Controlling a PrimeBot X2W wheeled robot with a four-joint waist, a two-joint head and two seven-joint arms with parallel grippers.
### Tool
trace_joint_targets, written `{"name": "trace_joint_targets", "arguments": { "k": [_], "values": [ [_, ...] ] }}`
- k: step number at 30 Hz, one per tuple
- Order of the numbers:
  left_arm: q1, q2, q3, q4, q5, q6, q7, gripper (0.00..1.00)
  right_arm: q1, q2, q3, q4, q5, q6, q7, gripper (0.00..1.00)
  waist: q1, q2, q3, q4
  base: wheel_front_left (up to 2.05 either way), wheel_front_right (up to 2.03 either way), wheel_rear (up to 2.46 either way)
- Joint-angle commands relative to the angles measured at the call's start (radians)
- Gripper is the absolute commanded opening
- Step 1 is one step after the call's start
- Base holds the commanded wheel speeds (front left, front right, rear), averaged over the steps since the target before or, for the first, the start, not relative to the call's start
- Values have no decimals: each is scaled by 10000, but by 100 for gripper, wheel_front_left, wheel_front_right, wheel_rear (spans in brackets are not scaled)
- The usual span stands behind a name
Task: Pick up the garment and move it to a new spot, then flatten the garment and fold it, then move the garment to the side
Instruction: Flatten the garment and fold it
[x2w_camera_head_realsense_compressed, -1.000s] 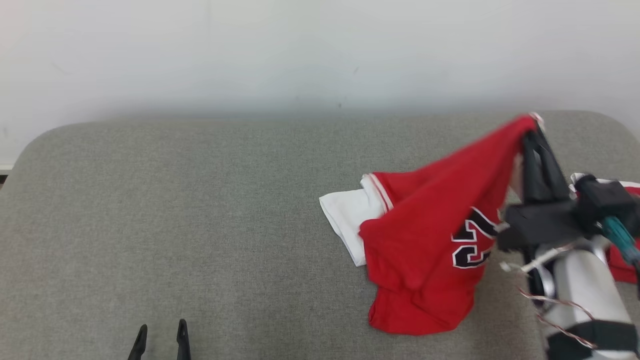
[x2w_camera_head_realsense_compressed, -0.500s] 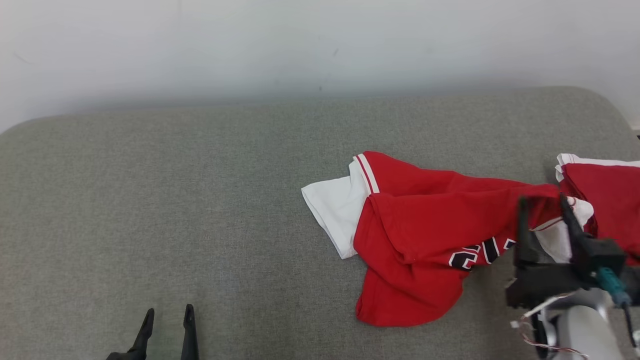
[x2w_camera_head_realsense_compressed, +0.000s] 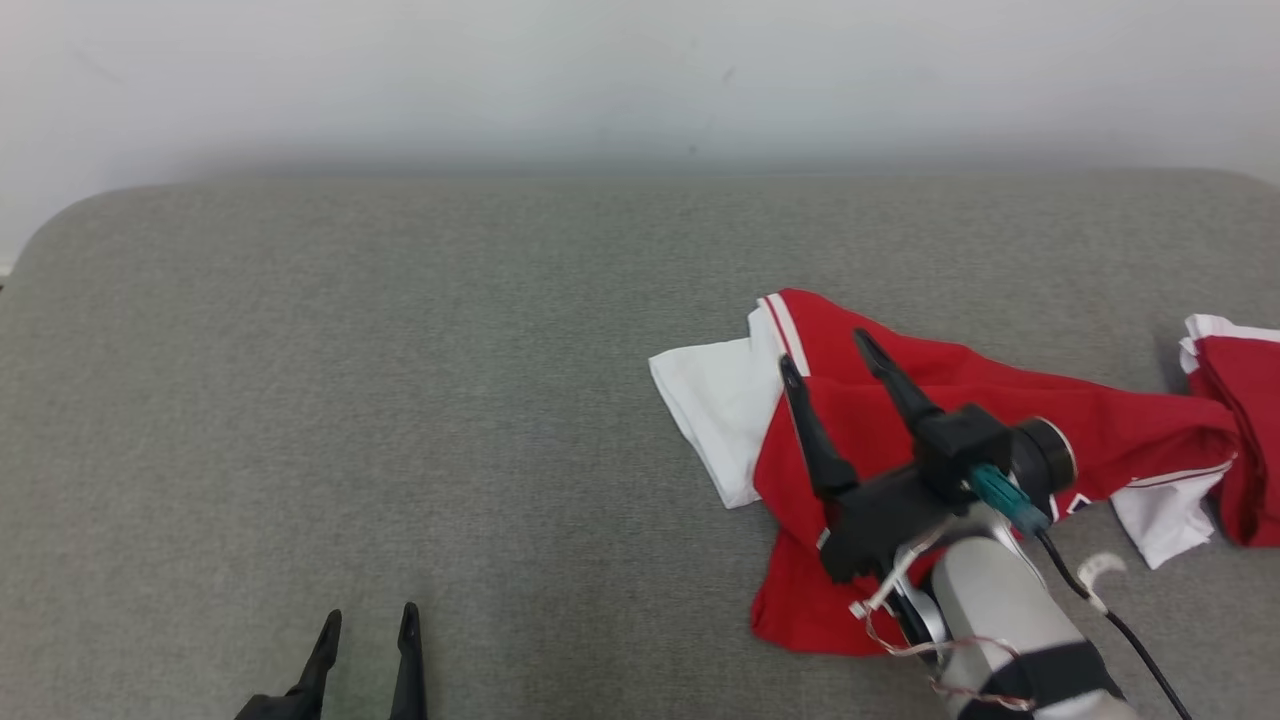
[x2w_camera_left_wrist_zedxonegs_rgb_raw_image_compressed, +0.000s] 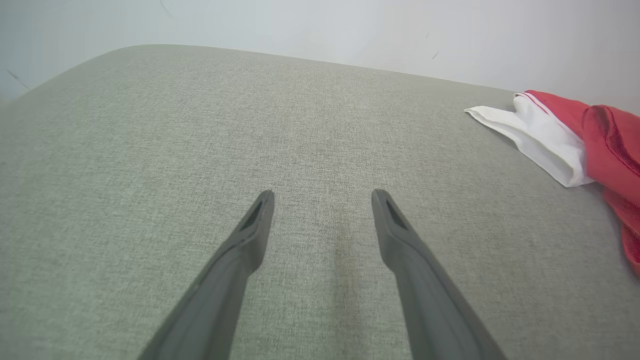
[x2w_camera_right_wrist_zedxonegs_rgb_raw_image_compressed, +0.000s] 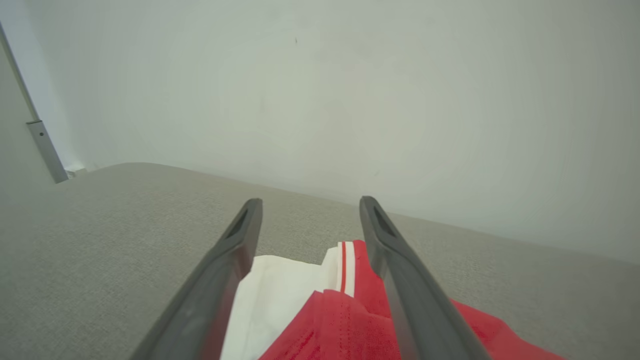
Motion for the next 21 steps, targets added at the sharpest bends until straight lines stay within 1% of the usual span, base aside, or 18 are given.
{"name": "trace_joint_targets", "arguments": {
  "k": [1,2,3,6,11,13,14,15,16,19,21],
  "values": [
    [-101,-1,-93,38,-76,60,-32,100,-549,-29,395,448,200,-27,-8,100,-1,0,154,407,0,0,0],
    [-121,-1,-145,38,-92,77,-32,100,-824,-80,677,779,215,-25,32,100,-1,0,180,522,0,0,0],
    [-170,-3,-306,52,-190,139,-32,100,-1361,-120,1095,1420,454,-27,202,100,-1,0,248,788,0,0,0],
    [-196,0,-489,53,-299,208,-32,100,-2051,-196,1613,2356,706,-27,607,100,-1,0,327,1135,0,0,0],
    [-208,-5,-671,-4,-422,321,-32,100,-3088,-412,2376,3946,866,-27,1971,100,-1,0,505,1516,0,0,0],
    [-259,-3,-738,-17,-480,361,-32,100,-3505,-456,2690,4408,990,-27,2522,100,-1,0,561,1622,0,0,0],
    [-259,-3,-738,-17,-480,361,-32,100,-3505,-456,2690,4408,990,-27,2522,100,-1,0,561,1622,0,0,0],
    [-277,-5,-791,-24,-508,395,-32,100,-3740,-539,2839,4628,933,-27,2799,98,-1,0,593,1677,0,0,0],
    [-281,-5,-835,-31,-538,408,-32,100,-3863,-559,2954,4895,1027,-27,3135,94,-1,0,615,1719,0,0,0],
    [-369,-5,-1020,-70,-591,423,-32,100,-4303,-648,3347,5521,1244,-27,3982,94,-1,0,697,1903,0,0,0],
    [-418,-2,-1127,-97,-596,441,-32,100,-4475,-653,3616,5985,1466,-27,4784,95,-1,0,728,2015,0,0,0]
  ]
}}
